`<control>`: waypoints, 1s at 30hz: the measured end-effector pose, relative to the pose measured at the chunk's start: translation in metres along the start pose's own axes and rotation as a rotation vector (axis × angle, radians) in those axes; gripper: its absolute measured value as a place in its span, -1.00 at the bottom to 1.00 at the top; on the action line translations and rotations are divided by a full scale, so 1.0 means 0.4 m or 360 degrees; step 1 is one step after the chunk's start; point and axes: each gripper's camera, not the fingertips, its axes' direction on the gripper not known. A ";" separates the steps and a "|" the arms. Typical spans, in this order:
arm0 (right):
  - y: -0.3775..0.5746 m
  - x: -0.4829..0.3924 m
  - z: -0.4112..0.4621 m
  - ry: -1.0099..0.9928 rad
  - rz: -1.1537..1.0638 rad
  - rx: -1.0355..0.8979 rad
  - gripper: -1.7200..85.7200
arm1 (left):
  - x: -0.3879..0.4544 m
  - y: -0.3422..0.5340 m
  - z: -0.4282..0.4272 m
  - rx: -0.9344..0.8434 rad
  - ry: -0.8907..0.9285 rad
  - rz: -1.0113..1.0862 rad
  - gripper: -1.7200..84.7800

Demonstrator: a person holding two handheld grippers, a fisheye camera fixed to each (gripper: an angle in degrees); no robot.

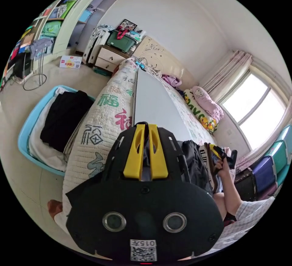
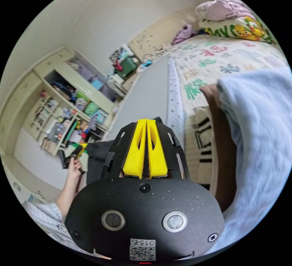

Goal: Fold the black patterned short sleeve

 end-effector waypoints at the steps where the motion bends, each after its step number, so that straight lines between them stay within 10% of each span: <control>1: -0.010 0.011 -0.003 -0.0036 -0.0043 0.0012 -0.97 | 0.015 -0.020 -0.010 -0.0012 -0.0042 0.0059 -0.90; 10: -0.031 0.136 0.045 -0.0011 -0.0460 -0.0150 -0.97 | -0.072 -0.108 -0.071 -0.0059 -0.0162 -0.0109 -0.83; 25: -0.034 0.291 -0.199 0.0329 0.0048 0.0155 -0.97 | -0.001 -0.111 -0.250 0.0193 0.0124 -0.0059 -0.97; 30: 0.008 0.066 -0.545 -0.0258 -0.0077 0.0422 -0.97 | 0.001 -0.119 -0.276 0.0218 0.0093 -0.0081 -0.98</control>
